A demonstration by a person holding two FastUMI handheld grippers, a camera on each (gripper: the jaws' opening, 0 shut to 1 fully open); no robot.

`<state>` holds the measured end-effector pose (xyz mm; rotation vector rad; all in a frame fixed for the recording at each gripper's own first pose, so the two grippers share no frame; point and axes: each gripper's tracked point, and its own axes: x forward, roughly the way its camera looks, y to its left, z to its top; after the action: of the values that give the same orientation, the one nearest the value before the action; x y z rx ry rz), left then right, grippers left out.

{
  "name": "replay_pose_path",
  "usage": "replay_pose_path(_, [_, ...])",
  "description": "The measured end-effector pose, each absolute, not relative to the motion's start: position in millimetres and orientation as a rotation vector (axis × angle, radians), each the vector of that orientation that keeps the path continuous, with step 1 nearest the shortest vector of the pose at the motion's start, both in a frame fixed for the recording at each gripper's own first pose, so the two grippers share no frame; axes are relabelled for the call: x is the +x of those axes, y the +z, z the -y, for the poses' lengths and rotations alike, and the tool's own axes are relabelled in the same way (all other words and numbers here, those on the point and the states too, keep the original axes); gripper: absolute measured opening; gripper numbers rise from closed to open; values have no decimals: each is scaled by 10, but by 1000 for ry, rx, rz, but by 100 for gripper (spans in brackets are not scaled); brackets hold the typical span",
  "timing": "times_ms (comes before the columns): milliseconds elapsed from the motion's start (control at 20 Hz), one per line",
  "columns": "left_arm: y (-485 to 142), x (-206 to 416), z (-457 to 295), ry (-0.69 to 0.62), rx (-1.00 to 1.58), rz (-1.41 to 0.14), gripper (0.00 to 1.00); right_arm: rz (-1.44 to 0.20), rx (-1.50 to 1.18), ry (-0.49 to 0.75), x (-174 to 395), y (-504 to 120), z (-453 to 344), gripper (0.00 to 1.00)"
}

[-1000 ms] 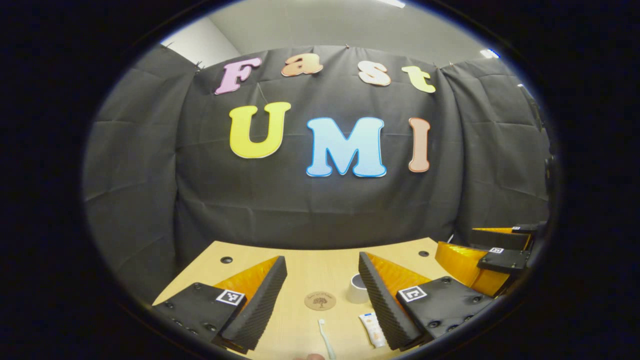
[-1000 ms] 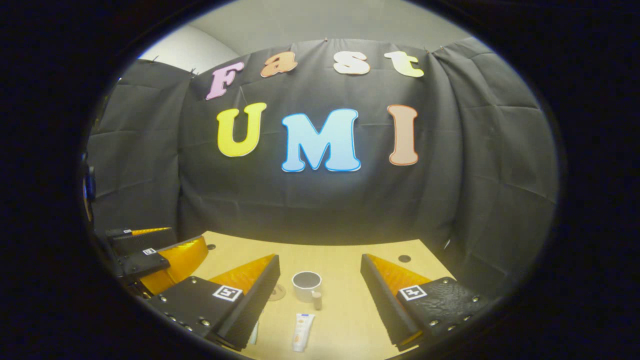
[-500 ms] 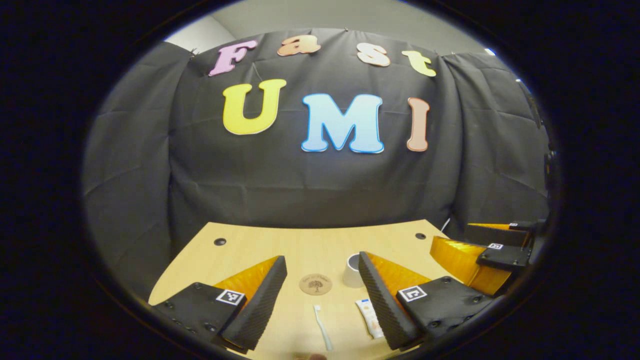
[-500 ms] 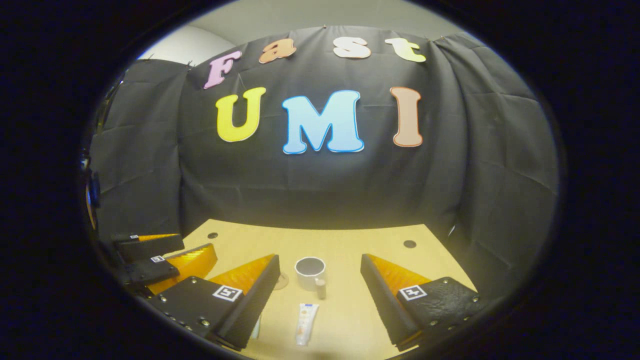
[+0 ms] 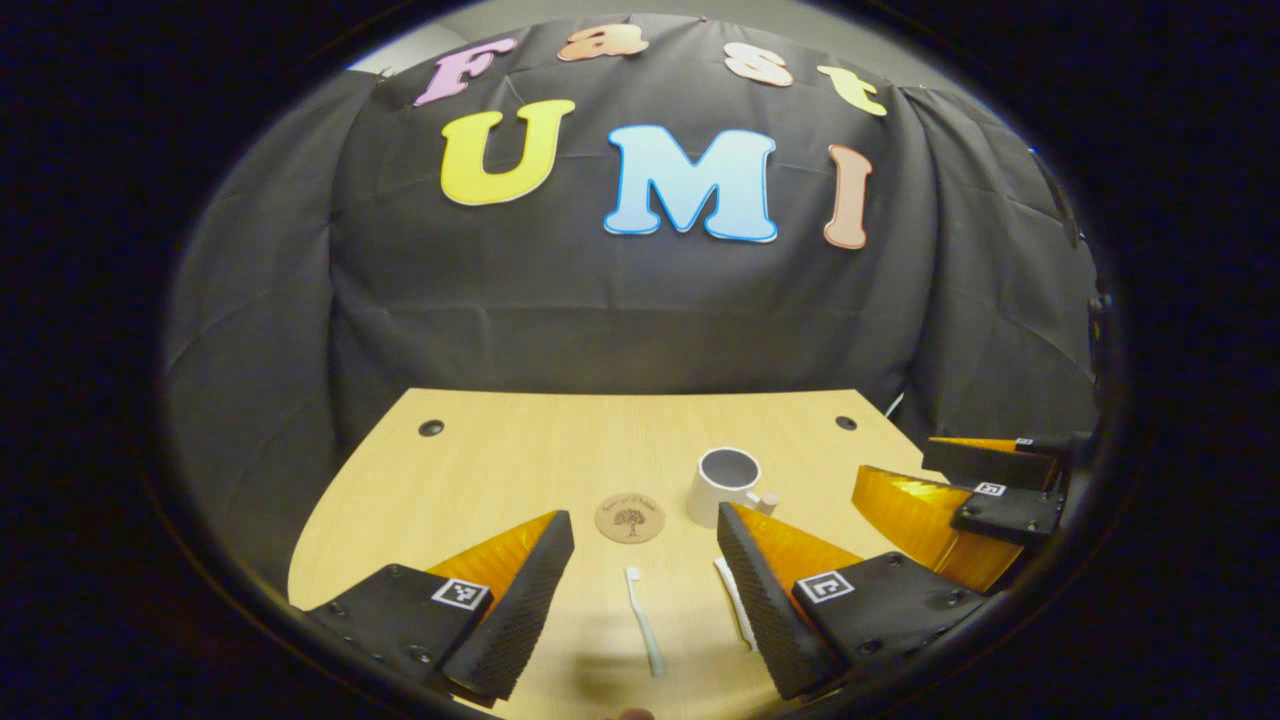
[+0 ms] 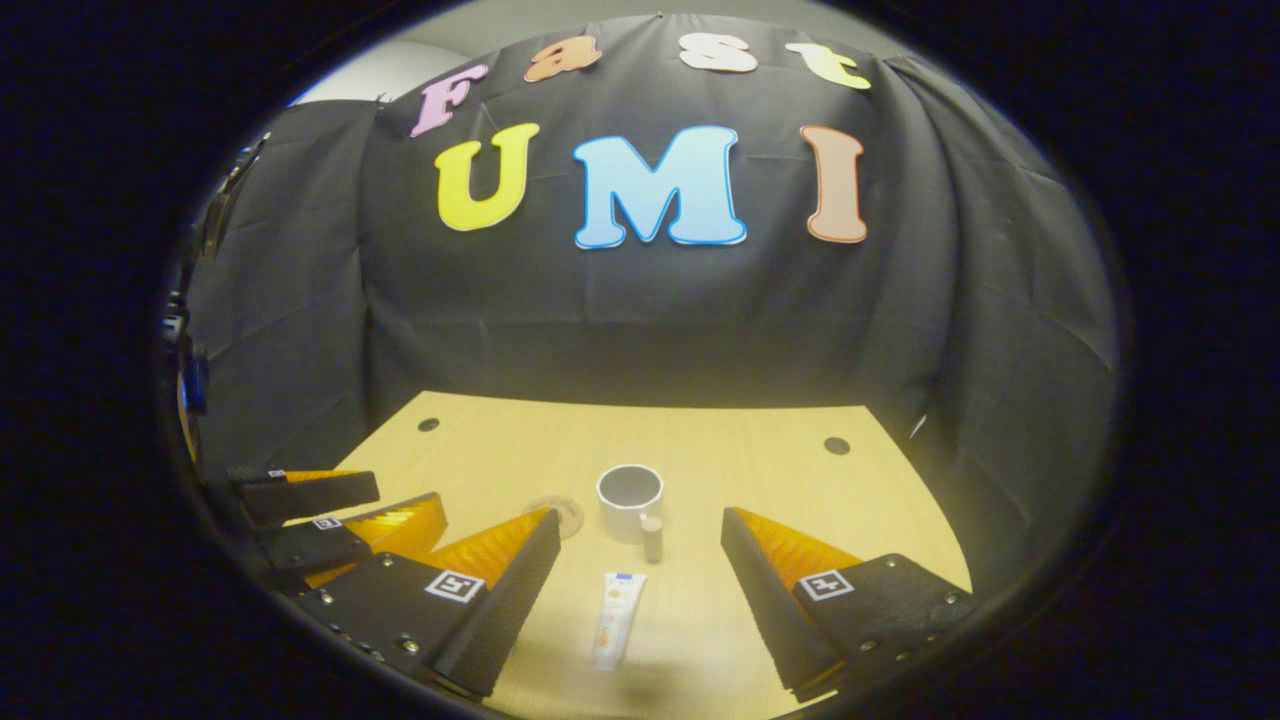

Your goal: Put the toothbrush and toothpaste on the desktop into the cup, then pick up the cup and place it on the coaster on the desktop.

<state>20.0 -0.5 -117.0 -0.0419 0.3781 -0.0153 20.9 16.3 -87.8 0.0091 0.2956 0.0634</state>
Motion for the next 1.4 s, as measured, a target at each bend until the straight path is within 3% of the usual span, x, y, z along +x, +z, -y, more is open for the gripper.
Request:
replay_pose_path(450, [-1843,155,66,-35,-84,-606,98,-469,5,98,290,-1392,-247,99])
replay_pose_path(1400, [-2827,63,65,-31,-177,-902,98,-794,33,96,273,-2318,-289,91])
